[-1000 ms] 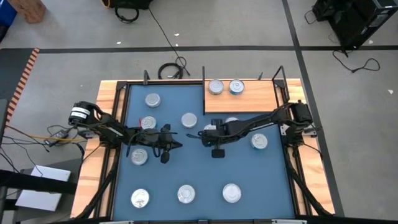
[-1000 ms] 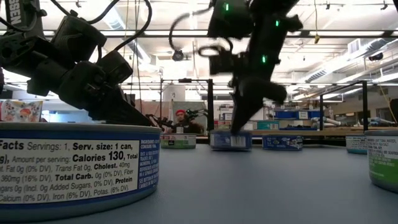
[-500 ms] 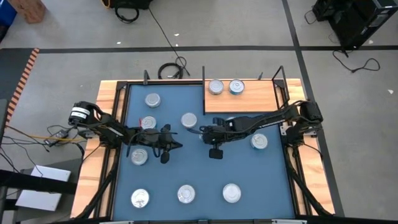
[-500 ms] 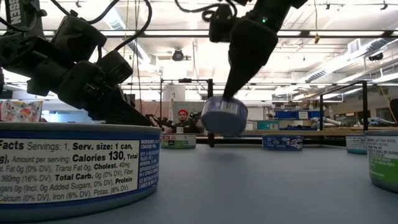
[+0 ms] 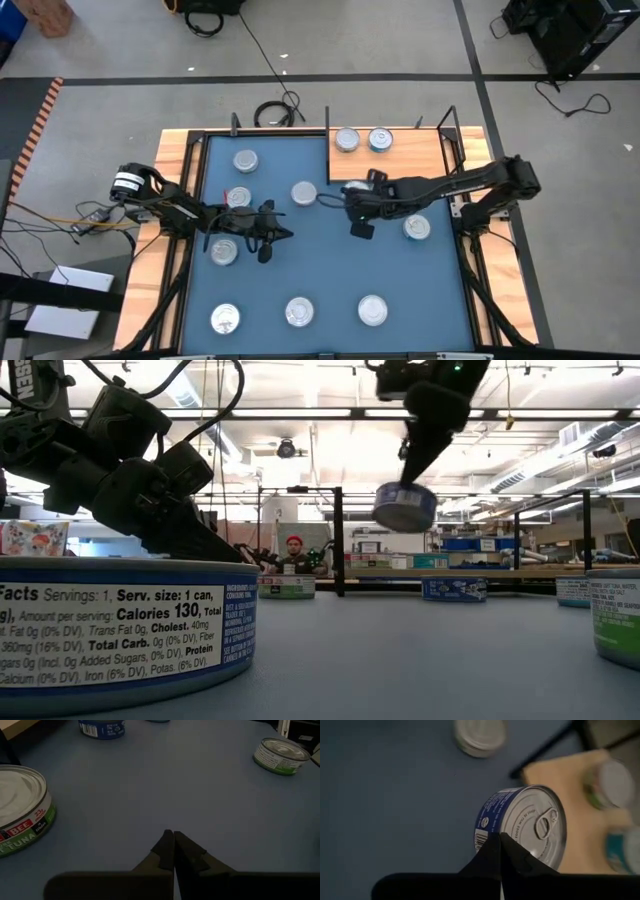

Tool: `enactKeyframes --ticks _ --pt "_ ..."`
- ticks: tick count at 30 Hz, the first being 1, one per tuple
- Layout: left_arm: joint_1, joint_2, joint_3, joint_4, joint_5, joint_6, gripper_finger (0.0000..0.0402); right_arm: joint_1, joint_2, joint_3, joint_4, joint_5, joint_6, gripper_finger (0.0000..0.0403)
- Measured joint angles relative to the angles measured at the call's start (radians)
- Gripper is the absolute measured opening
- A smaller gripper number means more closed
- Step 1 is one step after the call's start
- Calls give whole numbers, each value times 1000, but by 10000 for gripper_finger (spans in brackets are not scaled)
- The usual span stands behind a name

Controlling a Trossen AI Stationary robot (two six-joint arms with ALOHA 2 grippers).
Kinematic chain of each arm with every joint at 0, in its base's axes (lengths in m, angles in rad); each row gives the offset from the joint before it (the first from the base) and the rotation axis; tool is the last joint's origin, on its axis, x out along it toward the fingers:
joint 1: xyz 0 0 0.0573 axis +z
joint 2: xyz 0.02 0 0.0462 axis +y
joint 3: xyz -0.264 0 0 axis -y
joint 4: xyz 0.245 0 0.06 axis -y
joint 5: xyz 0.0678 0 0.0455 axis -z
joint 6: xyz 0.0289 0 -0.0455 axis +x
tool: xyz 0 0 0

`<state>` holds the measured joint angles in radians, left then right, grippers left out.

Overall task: Stack canned seafood by type on shelf
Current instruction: Put the top center blue tuna can on the shelf

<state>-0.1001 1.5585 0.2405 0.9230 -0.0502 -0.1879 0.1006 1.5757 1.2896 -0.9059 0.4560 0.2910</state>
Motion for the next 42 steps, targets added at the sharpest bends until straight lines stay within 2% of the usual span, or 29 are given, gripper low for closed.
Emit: enactKeyframes --ticks 9,18,30,42 --pt "0 0 0 0 0 0 7 -69 -29 0 -226 108 74 0" --pt "0 0 0 -2 1 0 7 -175 -26 -6 -310 152 69 0" --pt "0 0 0 2 3 0 7 -373 -33 -142 -266 169 -9 0" --pt "0 0 0 3 2 0 7 -627 -33 -236 -52 204 -221 0"
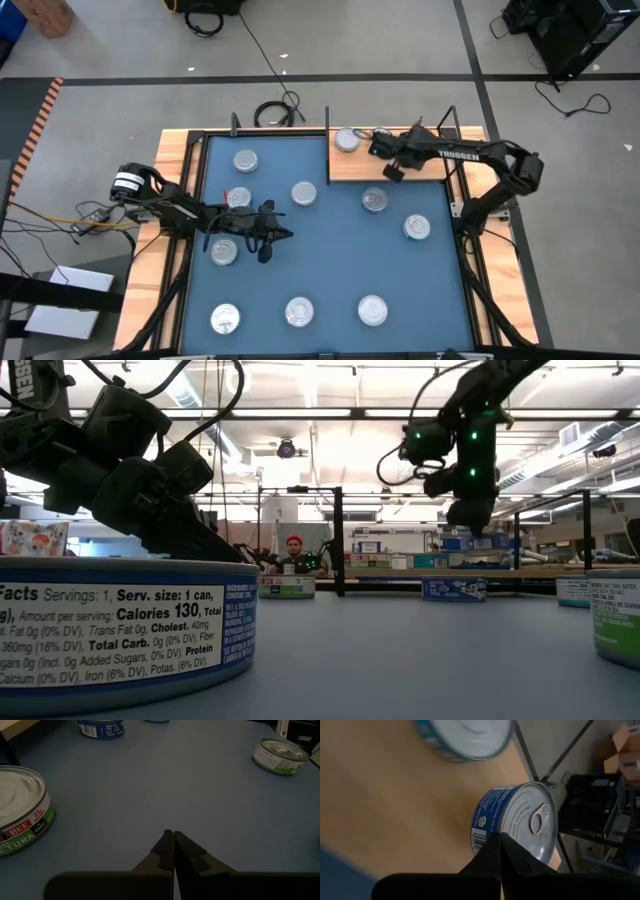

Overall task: Stack canned seafood by type on shelf
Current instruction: Put the top center blue tuna can on the shelf, then stack the bottom left yellow and blue tuna can onto the other yellow and blue tuna can on the shelf

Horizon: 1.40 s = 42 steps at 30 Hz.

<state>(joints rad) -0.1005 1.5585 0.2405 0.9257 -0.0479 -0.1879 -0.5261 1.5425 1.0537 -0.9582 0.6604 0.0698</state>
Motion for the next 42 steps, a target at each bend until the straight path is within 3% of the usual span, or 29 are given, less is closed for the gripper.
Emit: enactKeyframes --ticks 10,29,42 --pt "0 0 0 0 0 0 7 -135 0 -43 133 -31 -112 0" --pt "0 0 0 1 0 0 7 -168 0 -118 242 -43 -139 3" --pt "0 0 0 0 0 0 7 -164 0 -104 247 57 -101 94"
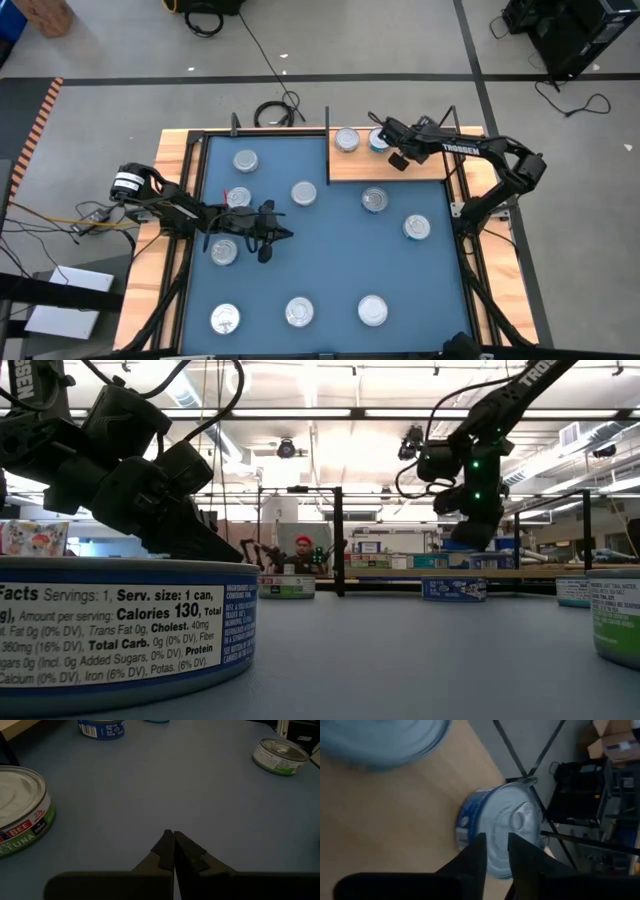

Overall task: Stack canned seafood by type on shelf
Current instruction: Stack the bottom left yellow and blue tuna can onto the other yellow and blue tuna can on the shelf

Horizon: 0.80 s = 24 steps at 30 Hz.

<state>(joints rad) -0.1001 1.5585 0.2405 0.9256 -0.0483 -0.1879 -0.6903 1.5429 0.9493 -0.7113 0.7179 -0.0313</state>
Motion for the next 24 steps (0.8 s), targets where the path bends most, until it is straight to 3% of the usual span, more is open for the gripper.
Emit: enactKeyframes --ticks 5,10,13,18,24 --pt "0 0 0 -1 0 0 7 24 0 39 -31 15 3 124" --pt "0 0 0 -1 17 -3 7 124 -19 97 -98 124 68 124" --pt "0 0 0 -1 17 -1 7 197 -62 102 -100 127 104 99" --pt "0 0 0 -2 18 0 7 302 -136 66 -37 123 133 14" --pt "0 0 0 0 22 0 7 434 -226 -34 165 57 135 6"
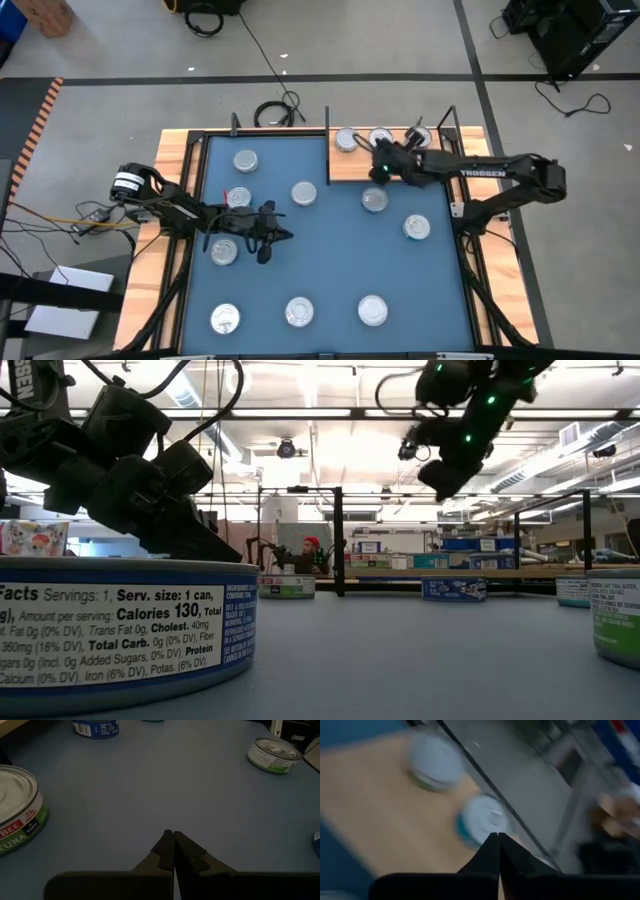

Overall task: Stack canned seafood by type on shelf
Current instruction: Stack the bottom left yellow and blue tuna can onto the other yellow and blue tuna can on the shelf

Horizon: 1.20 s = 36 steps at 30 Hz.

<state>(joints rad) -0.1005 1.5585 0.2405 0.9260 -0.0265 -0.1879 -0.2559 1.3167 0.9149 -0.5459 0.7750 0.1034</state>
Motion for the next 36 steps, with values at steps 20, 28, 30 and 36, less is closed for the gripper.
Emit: enactKeyframes --ticks 20,28,30,36 --pt "33 -1 173 -143 221 103 7 529 -60 -74 161 -48 307 8" --pt "34 -16 279 -435 252 203 7 652 -59 -143 314 -55 293 7" --pt "34 -36 298 -493 268 224 7 654 -59 -192 411 -95 271 8" --pt "33 -147 315 -614 328 265 7 633 -58 -347 773 -216 235 12"
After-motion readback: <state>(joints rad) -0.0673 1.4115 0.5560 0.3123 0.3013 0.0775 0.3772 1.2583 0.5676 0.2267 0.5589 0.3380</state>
